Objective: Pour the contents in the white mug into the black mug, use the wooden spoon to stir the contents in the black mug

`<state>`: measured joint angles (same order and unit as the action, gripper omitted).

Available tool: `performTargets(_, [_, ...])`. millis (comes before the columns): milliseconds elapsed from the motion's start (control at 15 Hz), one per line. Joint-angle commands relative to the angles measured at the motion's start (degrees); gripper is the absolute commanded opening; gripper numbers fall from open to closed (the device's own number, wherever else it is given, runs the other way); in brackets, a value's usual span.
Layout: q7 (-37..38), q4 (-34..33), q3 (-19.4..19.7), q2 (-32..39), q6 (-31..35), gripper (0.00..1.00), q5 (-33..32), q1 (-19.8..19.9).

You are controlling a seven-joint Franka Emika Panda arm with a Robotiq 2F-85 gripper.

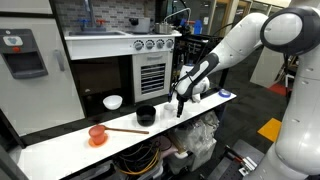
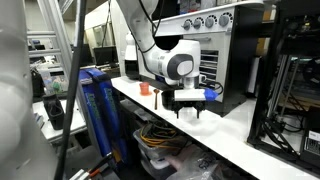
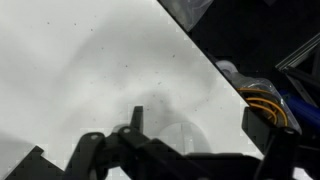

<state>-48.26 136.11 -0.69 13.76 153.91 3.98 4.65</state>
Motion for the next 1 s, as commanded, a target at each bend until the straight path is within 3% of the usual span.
performTargets(0, [-2.2, -2.1, -2.2, 2.2, 1.6, 1.00, 1.2, 2.2])
performTargets(667, [-1.9, -3.7, -3.6, 3.9, 2.5, 1.00, 0.7, 3.1])
performTargets(733, [-1.8, -3.7, -3.7, 4.0, 2.6, 0.75, 0.6, 3.1])
performTargets(800, [-1.8, -3.7, -3.7, 4.0, 2.6, 0.74, 0.7, 3.2])
performTargets(933, [-1.8, -3.8, -3.8, 4.1, 2.7, 0.59, 0.6, 3.2])
